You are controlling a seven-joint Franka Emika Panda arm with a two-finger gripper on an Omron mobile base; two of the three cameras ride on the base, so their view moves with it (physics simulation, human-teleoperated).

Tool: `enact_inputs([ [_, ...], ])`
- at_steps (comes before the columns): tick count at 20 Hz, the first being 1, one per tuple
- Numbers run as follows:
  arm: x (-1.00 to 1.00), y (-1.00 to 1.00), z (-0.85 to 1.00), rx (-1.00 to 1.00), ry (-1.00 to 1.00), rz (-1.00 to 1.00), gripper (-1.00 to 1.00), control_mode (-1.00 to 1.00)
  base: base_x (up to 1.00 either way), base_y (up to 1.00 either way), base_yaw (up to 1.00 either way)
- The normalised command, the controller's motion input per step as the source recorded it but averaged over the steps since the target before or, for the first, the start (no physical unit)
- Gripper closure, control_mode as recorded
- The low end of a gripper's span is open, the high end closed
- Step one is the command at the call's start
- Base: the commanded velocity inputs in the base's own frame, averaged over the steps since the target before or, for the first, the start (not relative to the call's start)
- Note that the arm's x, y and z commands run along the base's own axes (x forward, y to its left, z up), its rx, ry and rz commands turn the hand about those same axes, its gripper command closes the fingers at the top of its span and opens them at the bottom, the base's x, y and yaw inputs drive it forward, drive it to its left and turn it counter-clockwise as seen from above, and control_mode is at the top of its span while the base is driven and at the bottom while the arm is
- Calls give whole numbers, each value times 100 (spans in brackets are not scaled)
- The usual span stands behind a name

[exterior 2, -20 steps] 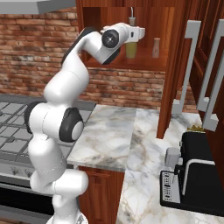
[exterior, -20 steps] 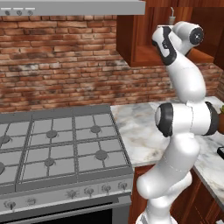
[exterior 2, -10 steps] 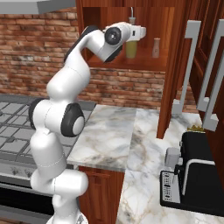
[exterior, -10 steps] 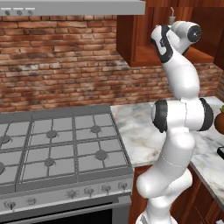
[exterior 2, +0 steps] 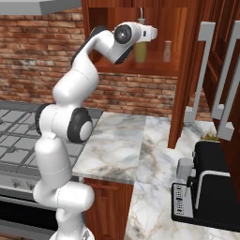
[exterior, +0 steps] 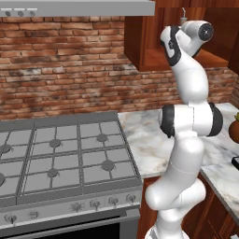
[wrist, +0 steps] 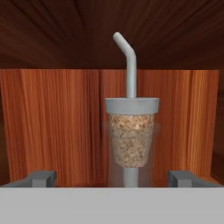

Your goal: Retrieve the bottle and the shaker from the cabinet and place them next to the mixing bowl on the counter. Then add garlic from the fridge to the mixing bowl.

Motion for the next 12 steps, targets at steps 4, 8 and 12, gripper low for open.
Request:
enact_inputs([
  [4,14,0,5,0,3,0,-100,-100,0,0,0],
  [8,10,-1,1,0,1,0,-100,-100,0,0,0],
  [12,11,0,0,0,2,0,-100,-100,0,0,0],
])
